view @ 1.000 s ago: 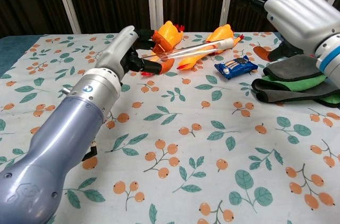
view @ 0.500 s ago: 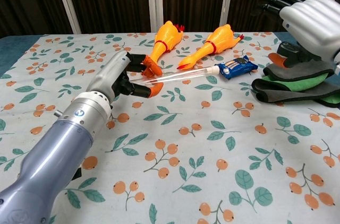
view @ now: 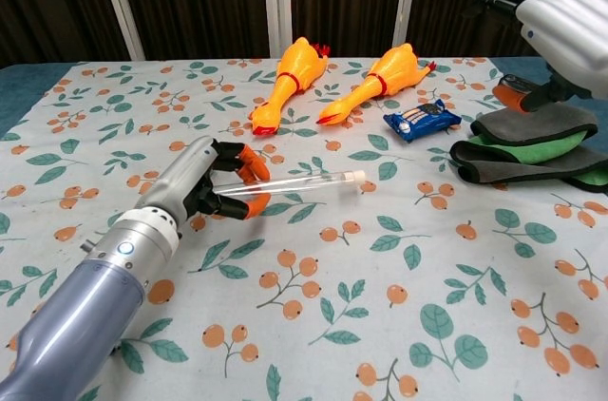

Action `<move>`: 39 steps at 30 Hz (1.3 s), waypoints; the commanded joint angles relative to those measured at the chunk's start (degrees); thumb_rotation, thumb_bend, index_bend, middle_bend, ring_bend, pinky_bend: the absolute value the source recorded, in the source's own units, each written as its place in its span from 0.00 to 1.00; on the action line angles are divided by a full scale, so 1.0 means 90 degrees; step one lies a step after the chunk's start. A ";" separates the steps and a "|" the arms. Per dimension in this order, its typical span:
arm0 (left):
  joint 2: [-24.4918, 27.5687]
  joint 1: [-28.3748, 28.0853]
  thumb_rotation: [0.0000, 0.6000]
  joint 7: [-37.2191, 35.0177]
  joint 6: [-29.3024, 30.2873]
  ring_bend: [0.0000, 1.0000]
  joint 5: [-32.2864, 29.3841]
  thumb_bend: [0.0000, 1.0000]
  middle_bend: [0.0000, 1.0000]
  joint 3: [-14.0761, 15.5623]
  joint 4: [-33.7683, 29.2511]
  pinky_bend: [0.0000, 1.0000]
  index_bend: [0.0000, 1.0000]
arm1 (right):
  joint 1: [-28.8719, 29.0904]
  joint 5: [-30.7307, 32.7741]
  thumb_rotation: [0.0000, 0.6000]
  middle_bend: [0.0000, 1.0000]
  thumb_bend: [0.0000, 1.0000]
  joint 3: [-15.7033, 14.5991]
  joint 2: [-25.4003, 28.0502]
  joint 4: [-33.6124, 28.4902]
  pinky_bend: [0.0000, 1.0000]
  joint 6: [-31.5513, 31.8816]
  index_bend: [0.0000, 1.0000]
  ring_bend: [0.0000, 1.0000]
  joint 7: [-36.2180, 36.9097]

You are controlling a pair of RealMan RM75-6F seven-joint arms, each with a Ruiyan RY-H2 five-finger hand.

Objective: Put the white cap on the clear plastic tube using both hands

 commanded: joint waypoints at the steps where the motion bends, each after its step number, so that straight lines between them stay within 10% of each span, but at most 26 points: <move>1: 0.0024 0.0058 1.00 -0.0025 -0.0047 0.08 0.0033 0.60 0.54 0.0041 0.0054 0.00 0.69 | -0.0004 0.0005 1.00 0.08 0.40 0.0026 0.0030 -0.0053 0.01 0.0006 0.16 0.00 -0.0006; 18: 0.1253 0.0345 1.00 0.0986 0.0041 0.00 0.0094 0.18 0.22 -0.0044 -0.1477 0.00 0.41 | -0.0147 0.0006 1.00 0.07 0.40 0.0058 0.0278 -0.0660 0.01 0.0121 0.14 0.00 -0.0185; 30: 0.2735 0.0522 1.00 0.2803 0.0357 0.00 -0.0360 0.17 0.15 -0.0423 -0.3720 0.00 0.22 | -0.0534 0.0039 1.00 0.07 0.38 0.0016 0.0926 -0.1746 0.01 0.0418 0.11 0.00 -0.0341; 39: 0.4439 0.1347 1.00 0.3332 0.1084 0.00 0.0184 0.26 0.15 0.0184 -0.5438 0.00 0.21 | -0.1502 0.0613 1.00 0.07 0.35 -0.0296 0.1799 -0.3043 0.01 0.0846 0.11 0.00 0.0263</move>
